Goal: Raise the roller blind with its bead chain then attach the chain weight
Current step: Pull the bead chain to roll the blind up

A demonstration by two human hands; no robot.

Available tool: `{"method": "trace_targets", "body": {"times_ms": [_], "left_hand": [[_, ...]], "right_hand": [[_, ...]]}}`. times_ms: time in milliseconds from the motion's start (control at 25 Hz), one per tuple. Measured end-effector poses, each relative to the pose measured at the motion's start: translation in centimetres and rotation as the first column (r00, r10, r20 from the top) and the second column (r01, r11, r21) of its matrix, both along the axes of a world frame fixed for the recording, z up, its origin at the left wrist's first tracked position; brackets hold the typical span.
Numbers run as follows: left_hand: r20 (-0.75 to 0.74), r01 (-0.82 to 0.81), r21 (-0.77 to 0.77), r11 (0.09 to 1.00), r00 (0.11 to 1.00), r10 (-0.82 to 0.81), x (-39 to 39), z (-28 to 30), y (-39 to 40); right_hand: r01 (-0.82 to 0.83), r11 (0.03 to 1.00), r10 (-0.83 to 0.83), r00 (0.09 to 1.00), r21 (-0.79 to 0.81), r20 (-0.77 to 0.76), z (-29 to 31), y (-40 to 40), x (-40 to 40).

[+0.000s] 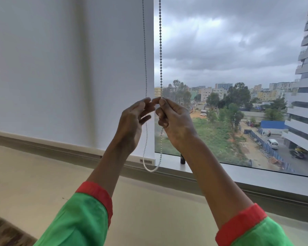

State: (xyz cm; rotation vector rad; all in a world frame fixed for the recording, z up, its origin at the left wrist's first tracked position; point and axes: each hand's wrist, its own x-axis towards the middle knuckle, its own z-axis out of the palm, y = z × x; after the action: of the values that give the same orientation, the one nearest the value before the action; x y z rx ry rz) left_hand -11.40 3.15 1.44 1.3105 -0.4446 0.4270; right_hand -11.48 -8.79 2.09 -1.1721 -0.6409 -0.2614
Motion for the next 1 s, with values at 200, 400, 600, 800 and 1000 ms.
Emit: {"method": "trace_targets", "body": {"times_ms": [200,400,600,800,1000], "left_hand": [[0.079,0.094,-0.039,0.995,0.993,-0.091,-0.5,5.6,-1.3],[0.044,-0.036,-0.103,0.994,0.998,0.041,-1.0,6.3,-3.2],[0.098,-0.101,-0.111,0.989,0.989,0.112,-2.0,3.7,-2.0],[0.118,-0.085,-0.096,0.992,0.988,0.096,-2.6,0.4,-2.5],[0.107,-0.102,-0.039,0.994,0.989,0.106,-2.5,-1.7,-2.0]], "right_hand": [[-0.058,0.998,0.058,0.998,0.002,-0.021,-2.6,-0.5,0.2],[-0.174,0.978,0.179,0.983,-0.111,0.033,-4.3,0.1,1.1],[-0.21,0.831,0.18,0.978,-0.516,-0.107,-1.5,-2.3,2.0],[-0.049,0.969,0.048,0.999,-0.242,-0.011,4.1,-1.0,1.8],[-0.096,0.995,0.097,0.993,-0.012,0.073,6.5,1.6,0.1]]}}
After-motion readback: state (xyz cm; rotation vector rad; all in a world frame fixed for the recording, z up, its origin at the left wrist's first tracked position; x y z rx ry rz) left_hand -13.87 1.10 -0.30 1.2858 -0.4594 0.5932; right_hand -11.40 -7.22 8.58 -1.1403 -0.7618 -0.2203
